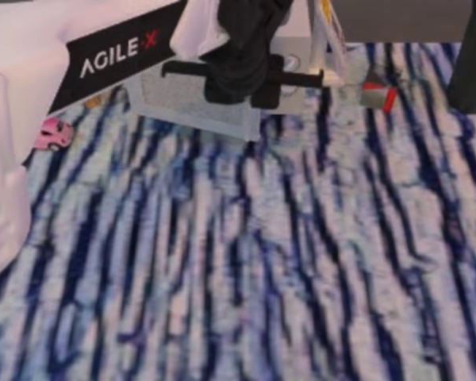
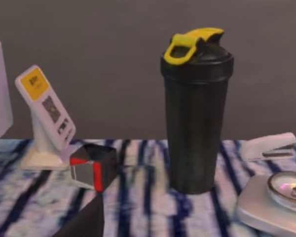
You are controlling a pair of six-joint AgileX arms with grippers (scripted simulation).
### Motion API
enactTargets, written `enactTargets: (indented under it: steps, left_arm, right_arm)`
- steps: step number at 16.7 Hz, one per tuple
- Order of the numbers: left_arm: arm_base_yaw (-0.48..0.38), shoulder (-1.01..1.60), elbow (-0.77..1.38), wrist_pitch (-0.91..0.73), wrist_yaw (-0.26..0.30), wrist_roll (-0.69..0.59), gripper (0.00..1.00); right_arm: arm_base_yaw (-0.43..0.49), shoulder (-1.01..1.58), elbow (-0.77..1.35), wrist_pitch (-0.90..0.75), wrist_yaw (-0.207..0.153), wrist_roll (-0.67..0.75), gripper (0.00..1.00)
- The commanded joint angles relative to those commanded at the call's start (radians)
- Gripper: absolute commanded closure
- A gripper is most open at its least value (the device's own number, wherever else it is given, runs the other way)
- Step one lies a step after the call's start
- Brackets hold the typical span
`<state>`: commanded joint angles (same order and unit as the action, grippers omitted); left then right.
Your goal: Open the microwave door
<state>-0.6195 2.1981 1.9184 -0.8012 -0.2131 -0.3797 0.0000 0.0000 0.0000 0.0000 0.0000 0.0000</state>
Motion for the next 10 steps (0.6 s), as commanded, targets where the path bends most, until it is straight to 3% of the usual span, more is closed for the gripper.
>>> enactTargets:
  steps: [10]
  left_arm:
    - [0.017, -0.099, -0.158, 0.079, 0.058, 0.110, 1.00]
  right_arm:
    - [0.000, 0.000, 0.000, 0.000, 0.000, 0.000, 0.00]
